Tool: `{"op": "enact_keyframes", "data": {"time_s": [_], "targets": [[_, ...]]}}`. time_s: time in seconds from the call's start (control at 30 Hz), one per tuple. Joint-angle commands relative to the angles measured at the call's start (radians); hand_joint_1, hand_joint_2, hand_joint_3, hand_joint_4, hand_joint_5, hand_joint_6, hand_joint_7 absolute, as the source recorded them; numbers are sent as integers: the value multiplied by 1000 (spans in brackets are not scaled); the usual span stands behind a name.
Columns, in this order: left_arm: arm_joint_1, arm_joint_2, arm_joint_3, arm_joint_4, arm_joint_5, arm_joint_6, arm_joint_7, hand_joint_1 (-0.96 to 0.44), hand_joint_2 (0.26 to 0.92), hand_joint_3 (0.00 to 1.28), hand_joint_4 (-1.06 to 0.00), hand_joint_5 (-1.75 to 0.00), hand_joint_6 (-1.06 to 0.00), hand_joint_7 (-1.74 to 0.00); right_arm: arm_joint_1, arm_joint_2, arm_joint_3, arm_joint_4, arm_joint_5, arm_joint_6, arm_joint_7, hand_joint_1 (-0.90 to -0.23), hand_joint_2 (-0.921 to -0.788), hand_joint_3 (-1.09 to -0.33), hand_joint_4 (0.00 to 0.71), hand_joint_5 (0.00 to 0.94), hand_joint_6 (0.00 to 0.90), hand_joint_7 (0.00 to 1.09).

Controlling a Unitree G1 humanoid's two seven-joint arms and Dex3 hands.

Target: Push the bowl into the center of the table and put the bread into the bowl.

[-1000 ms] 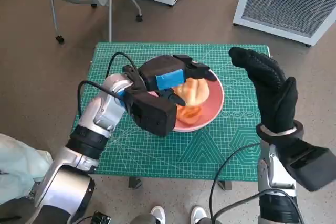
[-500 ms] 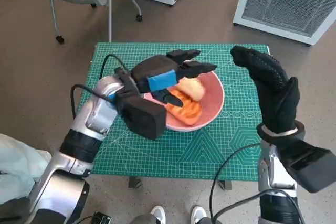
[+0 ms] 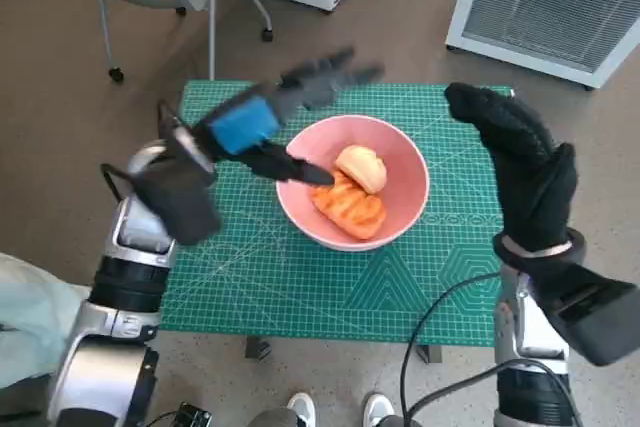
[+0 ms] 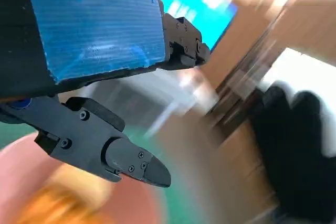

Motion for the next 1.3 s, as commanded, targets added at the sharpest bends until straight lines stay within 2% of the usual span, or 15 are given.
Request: {"op": "enact_keyframes", "data": {"time_s": [0.03, 0.2, 0.4, 0.8, 1.07, 1.3], "targets": [[34, -96, 83, 36, -143, -73, 22, -614, 915, 135, -66, -22, -268, -34, -21, -11, -5, -22, -7, 31, -18, -734, -921, -749, 133, 4, 4, 535], [72, -181, 136, 21, -273, -72, 16, -662, 920, 249, -84, -22, -249, -26, -54, -15, -2, -22, -32, 34, -33, -723, -921, -754, 133, 3, 2, 542], [111, -204, 156, -31, -346, -26, -17, -690, 921, 290, -92, -19, -219, -11, -93, -20, 0, 10, -55, 21, -37, -719, -921, -757, 132, 2, -1, 541], [136, -230, 171, -52, -345, -32, -33, -703, 921, 272, -83, -6, -208, -5, -154, -44, 3, 74, -75, 3, -28, -714, -921, -757, 130, 1, -1, 509], [132, -246, 175, -26, -316, -69, -21, -679, 921, 270, -82, -4, -210, -5, -172, -58, 1, 83, -85, 17, -34, -720, -921, -754, 132, 2, -1, 499], [126, -247, 172, -9, -293, -93, -20, -659, 921, 283, -60, 0, -191, 0, -179, -59, -1, 79, -78, 38, -35, -720, -921, -752, 141, 5, 9, 504]]}}
